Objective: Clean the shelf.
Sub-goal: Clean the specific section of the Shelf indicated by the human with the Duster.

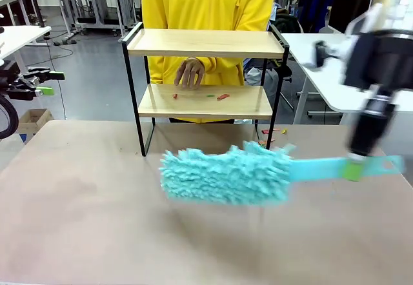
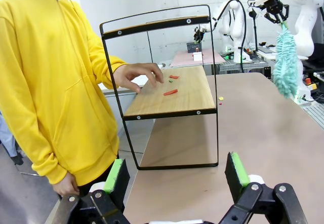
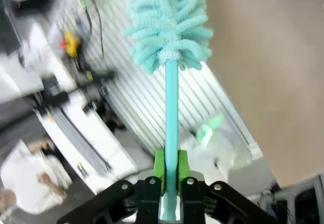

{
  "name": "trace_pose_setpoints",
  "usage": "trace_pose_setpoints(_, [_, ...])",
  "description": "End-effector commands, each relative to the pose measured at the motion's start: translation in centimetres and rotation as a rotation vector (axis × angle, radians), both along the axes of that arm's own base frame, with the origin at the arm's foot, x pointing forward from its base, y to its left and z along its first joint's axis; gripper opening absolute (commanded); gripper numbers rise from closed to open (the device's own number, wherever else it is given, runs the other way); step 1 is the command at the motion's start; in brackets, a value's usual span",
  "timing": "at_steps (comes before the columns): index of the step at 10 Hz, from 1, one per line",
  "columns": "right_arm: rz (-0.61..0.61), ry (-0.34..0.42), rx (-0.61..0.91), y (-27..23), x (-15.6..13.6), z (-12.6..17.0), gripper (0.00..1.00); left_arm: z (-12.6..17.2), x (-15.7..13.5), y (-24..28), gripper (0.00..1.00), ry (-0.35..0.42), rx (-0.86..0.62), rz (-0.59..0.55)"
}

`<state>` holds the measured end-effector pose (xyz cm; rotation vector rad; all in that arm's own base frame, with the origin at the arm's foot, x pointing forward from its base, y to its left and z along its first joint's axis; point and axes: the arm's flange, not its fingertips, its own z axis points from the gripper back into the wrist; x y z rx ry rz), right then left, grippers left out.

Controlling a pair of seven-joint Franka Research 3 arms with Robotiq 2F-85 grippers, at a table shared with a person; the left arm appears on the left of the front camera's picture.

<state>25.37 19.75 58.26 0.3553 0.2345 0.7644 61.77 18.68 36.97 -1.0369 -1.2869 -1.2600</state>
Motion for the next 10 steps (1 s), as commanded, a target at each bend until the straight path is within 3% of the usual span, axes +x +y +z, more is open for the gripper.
trace_pose_setpoints(1, [-0.173,-0.081,0.067,5.0,0.3,0.0,0.13,0.2,-0.1,-0.1,1.00,-0.001,0.000,-0.002])
trace_pose_setpoints(3, [-0.316,-0.141,0.160,9.0,-0.3,-0.1,0.13,0.2,-0.1,-0.1,1.00,-0.001,0.000,-0.002])
trace_pose_setpoints(6, [-0.562,-0.239,0.183,12.3,-0.7,-0.1,0.13,0.2,-0.1,-0.1,1.00,-0.001,0.000,-0.002])
trace_pose_setpoints(7, [-0.586,-0.257,0.164,12.7,-0.6,-0.4,0.13,0.2,-0.1,-0.1,1.00,-0.001,0.000,-0.002])
trace_pose_setpoints(8, [-0.459,-0.185,0.192,11.8,-0.3,0.8,0.13,0.2,-0.1,-0.1,1.00,-0.001,0.000,-0.002])
trace_pose_setpoints(10, [-0.459,-0.185,0.192,11.8,-0.3,0.8,0.13,0.2,-0.1,-0.1,1.00,-0.001,0.000,-0.002])
